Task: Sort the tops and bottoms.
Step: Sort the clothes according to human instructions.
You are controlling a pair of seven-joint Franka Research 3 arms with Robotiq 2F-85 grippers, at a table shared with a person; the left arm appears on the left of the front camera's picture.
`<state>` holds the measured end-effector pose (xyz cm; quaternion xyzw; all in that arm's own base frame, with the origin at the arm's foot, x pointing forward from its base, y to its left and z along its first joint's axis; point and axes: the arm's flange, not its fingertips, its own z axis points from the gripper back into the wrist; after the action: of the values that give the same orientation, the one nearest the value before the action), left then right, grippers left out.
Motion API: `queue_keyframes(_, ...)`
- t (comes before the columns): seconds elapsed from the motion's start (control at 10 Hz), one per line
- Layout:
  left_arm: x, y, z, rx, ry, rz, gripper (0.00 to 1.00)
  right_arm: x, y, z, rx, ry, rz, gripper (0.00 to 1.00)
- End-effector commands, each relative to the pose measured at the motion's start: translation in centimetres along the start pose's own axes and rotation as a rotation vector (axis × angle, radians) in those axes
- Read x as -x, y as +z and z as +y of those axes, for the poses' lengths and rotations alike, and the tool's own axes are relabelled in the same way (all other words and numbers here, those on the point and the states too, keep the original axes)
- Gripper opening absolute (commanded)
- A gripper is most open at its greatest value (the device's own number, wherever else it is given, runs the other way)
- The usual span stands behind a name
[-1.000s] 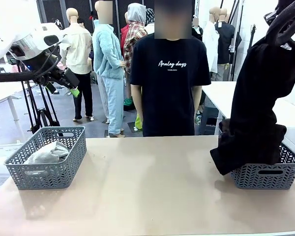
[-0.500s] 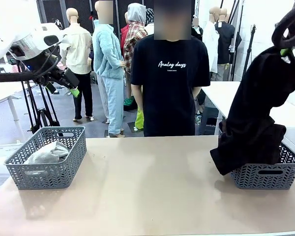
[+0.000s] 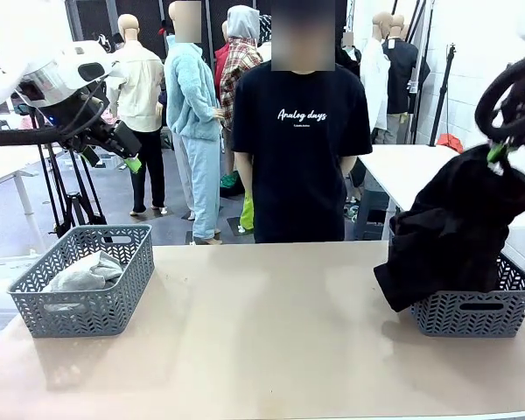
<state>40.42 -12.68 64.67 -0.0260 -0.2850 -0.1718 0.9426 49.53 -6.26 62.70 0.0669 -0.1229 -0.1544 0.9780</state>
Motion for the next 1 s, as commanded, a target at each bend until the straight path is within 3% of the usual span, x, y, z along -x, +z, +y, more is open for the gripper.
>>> queue_keyframes(0.0, 0.0, 0.1, 0.0, -0.001, 0.001, -0.001, 1.00, -0.2, -4.2, -0.3, 0.021, 0.023, 0.126, 0.00)
queue_keyframes(0.2, 0.0, 0.1, 0.0, -0.001, 0.001, -0.001, 1.00, 0.1, -8.1, -0.1, 0.042, 0.058, 0.216, 0.00)
queue_keyframes(0.6, 0.0, 0.1, 0.0, -0.001, 0.001, -0.001, 1.00, -0.7, -12.4, 1.0, -0.050, 0.181, 0.205, 0.00)
queue_keyframes(0.9, 0.0, 0.1, 0.0, -0.001, 0.001, -0.001, 1.00, -0.2, -16.8, 2.1, -0.027, 0.228, 0.289, 0.00)
